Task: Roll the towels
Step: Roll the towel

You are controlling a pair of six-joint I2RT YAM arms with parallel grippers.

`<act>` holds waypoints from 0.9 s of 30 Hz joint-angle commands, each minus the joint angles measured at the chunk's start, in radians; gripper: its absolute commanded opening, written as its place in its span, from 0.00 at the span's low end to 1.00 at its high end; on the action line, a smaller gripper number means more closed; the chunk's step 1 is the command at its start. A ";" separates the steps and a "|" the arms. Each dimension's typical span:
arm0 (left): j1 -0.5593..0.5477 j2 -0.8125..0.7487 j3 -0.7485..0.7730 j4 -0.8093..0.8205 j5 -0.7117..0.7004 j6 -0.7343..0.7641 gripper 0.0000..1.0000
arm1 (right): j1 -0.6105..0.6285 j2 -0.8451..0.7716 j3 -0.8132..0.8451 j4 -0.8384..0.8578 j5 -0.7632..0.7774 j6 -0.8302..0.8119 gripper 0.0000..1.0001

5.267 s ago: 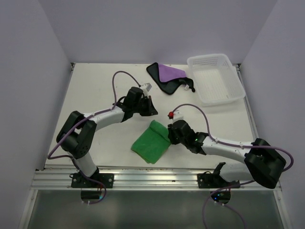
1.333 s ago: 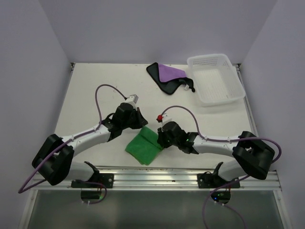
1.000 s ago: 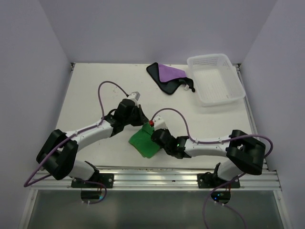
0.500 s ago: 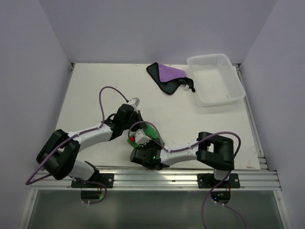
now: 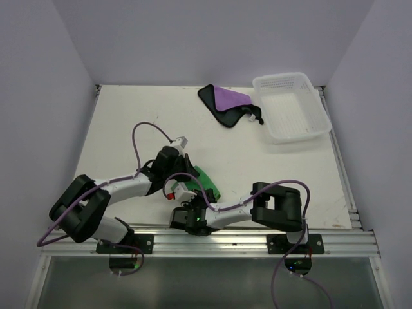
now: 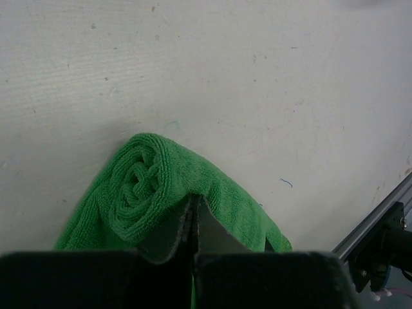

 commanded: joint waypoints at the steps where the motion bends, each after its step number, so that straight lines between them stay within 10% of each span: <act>1: -0.016 0.038 -0.045 0.059 0.006 -0.014 0.00 | 0.009 0.021 0.024 0.007 -0.061 0.020 0.03; 27: -0.016 0.100 -0.117 0.063 -0.055 0.001 0.00 | 0.000 -0.465 -0.160 0.075 -0.259 0.178 0.52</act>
